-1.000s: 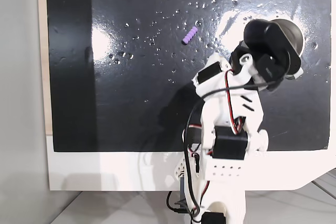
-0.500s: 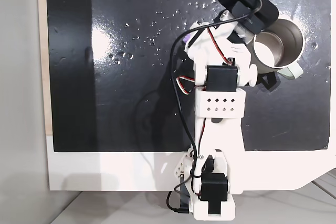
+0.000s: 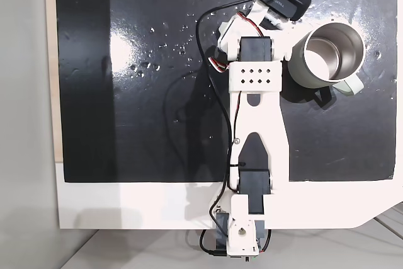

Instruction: Grasp a pengrip and put it in the cup.

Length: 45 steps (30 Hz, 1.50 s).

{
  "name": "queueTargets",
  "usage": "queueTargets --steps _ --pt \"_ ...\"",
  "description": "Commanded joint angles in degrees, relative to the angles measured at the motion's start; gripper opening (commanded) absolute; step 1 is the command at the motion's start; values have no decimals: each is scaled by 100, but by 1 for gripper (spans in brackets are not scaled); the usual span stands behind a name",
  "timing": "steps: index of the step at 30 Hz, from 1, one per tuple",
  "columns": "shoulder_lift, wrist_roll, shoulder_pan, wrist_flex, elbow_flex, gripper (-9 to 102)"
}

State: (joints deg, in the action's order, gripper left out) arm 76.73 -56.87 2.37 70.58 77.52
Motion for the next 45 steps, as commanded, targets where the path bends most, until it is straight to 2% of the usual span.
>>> queueTargets --steps 1,9,25,36,45 --pt "-105 -9 -44 -352 -378 26" --pt "-826 211 -229 -958 -448 26" --pt "-1354 896 457 -993 -158 24" --pt "-1652 650 369 -958 -246 5" --pt "-1644 650 369 -932 -255 0"
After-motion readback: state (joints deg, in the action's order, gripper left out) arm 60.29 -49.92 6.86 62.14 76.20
